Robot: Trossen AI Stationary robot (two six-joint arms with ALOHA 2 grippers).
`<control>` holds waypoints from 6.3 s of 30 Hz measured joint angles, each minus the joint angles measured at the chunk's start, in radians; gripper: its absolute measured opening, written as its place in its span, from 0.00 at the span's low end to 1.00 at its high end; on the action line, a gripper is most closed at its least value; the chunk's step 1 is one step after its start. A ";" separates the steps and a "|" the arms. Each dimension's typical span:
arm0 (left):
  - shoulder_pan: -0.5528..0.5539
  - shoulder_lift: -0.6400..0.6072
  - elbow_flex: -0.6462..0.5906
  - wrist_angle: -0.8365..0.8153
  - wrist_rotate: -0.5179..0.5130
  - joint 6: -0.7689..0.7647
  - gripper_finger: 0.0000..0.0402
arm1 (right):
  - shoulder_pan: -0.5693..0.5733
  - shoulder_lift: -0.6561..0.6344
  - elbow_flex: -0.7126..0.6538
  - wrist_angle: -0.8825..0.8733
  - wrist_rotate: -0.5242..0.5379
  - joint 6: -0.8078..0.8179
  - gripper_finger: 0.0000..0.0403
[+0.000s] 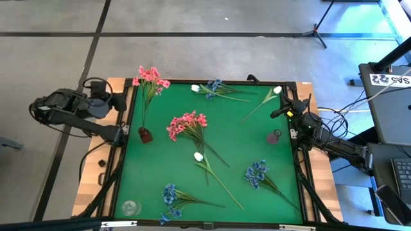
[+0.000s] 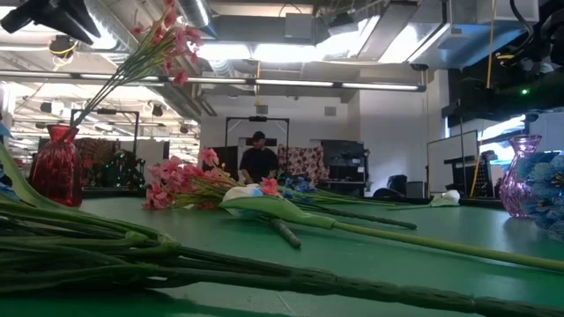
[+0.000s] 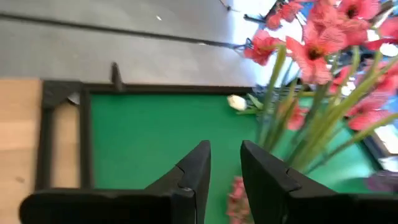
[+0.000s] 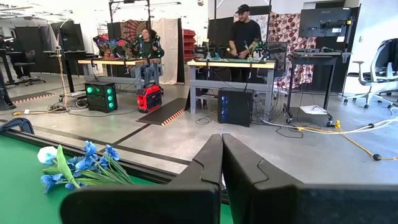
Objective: Sort flowers into vase by color
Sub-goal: Put the top left pink flower into the red vase, then put the left pink flower into the red vase
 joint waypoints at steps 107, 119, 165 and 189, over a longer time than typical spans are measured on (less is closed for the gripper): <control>-0.157 -0.017 0.000 0.161 0.361 0.601 0.14 | 0.000 0.000 0.000 0.000 0.000 0.000 0.03; -0.156 0.054 0.153 -0.083 0.515 0.563 0.39 | 0.000 0.000 0.000 0.000 0.000 0.000 0.03; -0.157 0.219 0.166 0.474 0.508 0.108 0.40 | 0.000 0.000 0.000 0.000 0.003 0.000 0.03; 0.002 0.526 0.166 1.301 0.280 0.848 0.40 | 0.000 0.000 0.000 0.000 0.003 0.000 0.03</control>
